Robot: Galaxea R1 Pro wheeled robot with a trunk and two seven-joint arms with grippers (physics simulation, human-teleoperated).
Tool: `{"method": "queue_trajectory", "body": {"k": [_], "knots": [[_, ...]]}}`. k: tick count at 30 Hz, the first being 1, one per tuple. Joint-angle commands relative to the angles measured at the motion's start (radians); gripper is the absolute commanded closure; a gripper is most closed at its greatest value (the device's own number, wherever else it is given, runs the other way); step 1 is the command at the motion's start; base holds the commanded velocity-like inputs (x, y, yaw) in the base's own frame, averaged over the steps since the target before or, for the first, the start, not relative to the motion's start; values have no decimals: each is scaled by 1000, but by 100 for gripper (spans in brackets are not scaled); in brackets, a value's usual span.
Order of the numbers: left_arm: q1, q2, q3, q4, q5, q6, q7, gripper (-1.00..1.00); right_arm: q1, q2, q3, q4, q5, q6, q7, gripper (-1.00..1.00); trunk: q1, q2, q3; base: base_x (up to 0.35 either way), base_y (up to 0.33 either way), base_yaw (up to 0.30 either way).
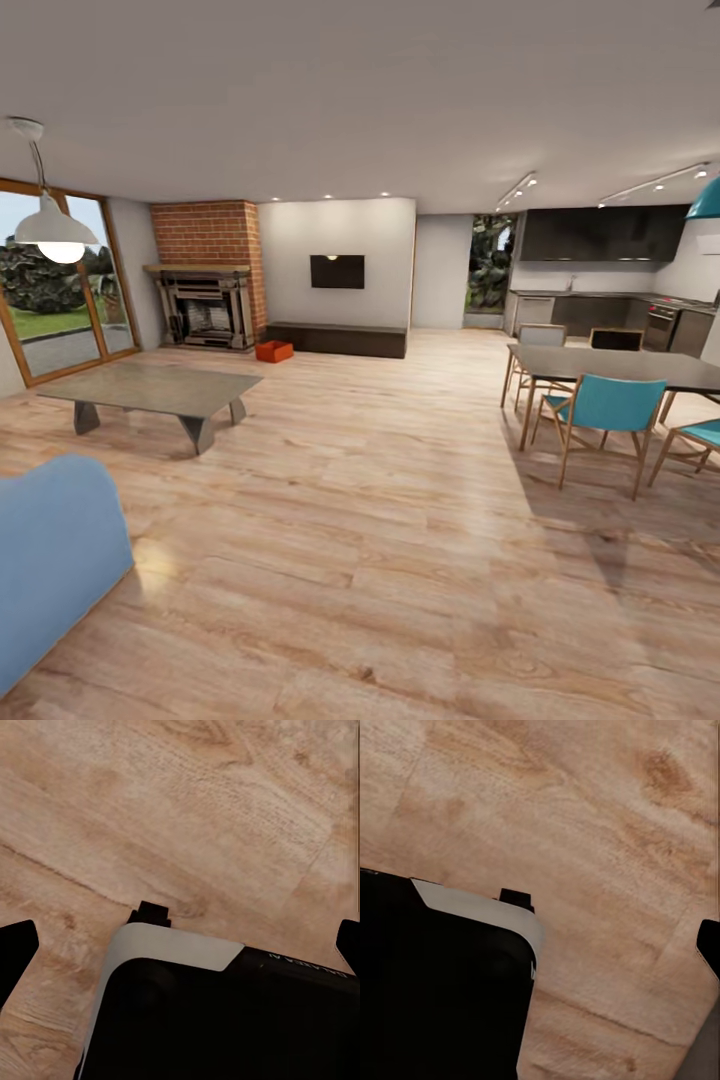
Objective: Move the two storage containers from the living room to the garage. In the garage, place one container on the floor and stack the other container on top of it (either order is fine).
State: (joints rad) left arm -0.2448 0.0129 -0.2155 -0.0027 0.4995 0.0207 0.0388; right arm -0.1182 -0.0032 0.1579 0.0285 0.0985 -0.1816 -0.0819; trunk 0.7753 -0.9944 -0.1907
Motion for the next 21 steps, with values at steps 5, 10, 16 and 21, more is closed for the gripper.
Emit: {"method": "queue_trajectory", "body": {"k": [5, 10, 16, 21], "knots": [[-1, 0, -9, 0, 8, 2, 3, -100, -1, -1, 3, 3, 10, -5, -6, -100, 1, -1, -1, 324, 0, 0], [-1, 0, -9, 0, 8, 2, 3, -100, -1, -1, 3, 3, 10, -5, -7, -100, 1, -1, -1, 324, 0, 0], [-1, -1, -9, 0, 8, 4, 3, -100, -1, -1, 3, 3, 10, -6, -7, -100, 1, -1, -1, 324, 0, 0], [-1, -1, -9, 0, 8, 4, 3, -100, -1, -1, 3, 3, 10, -6, -7, -100, 1, -1, -1, 323, 0, 0]]}}
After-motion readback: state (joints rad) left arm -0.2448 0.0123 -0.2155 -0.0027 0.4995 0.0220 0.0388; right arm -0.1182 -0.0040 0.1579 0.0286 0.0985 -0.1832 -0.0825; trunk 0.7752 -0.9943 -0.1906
